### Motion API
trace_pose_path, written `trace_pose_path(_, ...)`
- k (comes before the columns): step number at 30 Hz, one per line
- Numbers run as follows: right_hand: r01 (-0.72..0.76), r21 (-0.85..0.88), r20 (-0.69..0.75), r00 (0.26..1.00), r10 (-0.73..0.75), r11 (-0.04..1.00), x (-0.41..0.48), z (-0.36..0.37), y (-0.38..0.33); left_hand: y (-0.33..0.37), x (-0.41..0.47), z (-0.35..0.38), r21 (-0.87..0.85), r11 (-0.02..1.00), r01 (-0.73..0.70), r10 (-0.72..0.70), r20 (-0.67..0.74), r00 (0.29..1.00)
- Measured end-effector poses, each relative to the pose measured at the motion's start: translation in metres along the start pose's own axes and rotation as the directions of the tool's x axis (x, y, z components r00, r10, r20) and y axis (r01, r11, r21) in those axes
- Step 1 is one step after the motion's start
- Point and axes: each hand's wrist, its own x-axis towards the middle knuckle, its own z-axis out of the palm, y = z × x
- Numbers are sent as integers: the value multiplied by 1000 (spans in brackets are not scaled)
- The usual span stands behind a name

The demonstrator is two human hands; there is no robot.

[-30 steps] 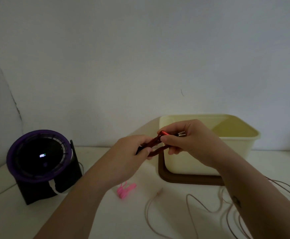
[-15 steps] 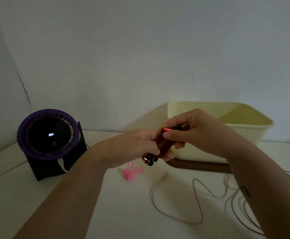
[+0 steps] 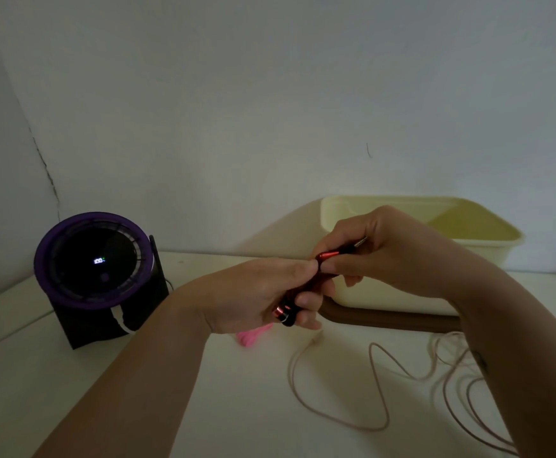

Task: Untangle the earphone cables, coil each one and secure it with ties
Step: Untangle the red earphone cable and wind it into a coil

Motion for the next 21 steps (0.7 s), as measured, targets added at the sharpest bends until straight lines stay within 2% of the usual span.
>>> trace_pose_path(5,44,162,-18,999,-42,986,-1,-5,2,3,0,0,-10,999,-40,40,-1,999)
trace_pose_path(9,59,392,-49,998,-43,918,1,-3,12,7,3,8,15,994,-108,109,-90,990)
trace_pose_path(12,48,626,-37,999,-32,779,6,3,15,13,-2,8,260,949,-180,226,-162,961)
trace_pose_path(14,25,724,-36,999,2,689,11,11,16,18,-10,7,522,834,-180,331,-211,920)
trace_pose_path(16,0,783,-25,999,31,622,16,23,14,19,-19,3,732,670,-124,423,-239,874)
trace_pose_path(18,-35,832,-6,997,73,553,21,35,12,15,-31,-3,800,598,-37,444,-293,847)
trace_pose_path(21,-94,854,-1,983,183,511,28,47,19,4,-45,-19,719,694,32,419,-439,795)
